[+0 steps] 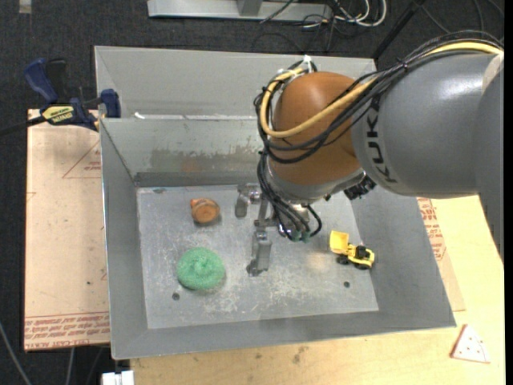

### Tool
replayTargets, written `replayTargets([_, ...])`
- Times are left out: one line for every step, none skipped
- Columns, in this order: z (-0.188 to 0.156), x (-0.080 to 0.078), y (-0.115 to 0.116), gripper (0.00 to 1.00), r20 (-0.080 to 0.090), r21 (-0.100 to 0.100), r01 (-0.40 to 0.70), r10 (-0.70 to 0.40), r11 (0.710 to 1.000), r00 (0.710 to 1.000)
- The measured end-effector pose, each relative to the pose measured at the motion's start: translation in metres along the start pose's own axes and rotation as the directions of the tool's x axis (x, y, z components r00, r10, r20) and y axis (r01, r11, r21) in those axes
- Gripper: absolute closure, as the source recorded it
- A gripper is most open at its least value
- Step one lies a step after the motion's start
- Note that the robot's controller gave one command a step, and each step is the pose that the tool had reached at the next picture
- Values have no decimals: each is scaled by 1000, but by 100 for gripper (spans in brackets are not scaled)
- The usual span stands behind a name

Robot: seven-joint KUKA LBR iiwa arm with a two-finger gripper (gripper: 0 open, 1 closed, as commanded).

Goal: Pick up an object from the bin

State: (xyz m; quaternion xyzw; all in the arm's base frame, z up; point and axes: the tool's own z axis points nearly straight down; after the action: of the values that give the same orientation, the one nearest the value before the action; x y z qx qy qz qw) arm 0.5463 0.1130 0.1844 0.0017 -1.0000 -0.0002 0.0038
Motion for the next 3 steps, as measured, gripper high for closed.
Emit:
replayTargets([-4, -2, -1, 0, 8, -1, -3, 3, 1000, 1000])
replayTargets([25, -11, 19, 0, 15, 0, 63, -63, 998, 998])
replayTargets([86, 22, 50, 0, 12, 1, 156, -156, 988, 988])
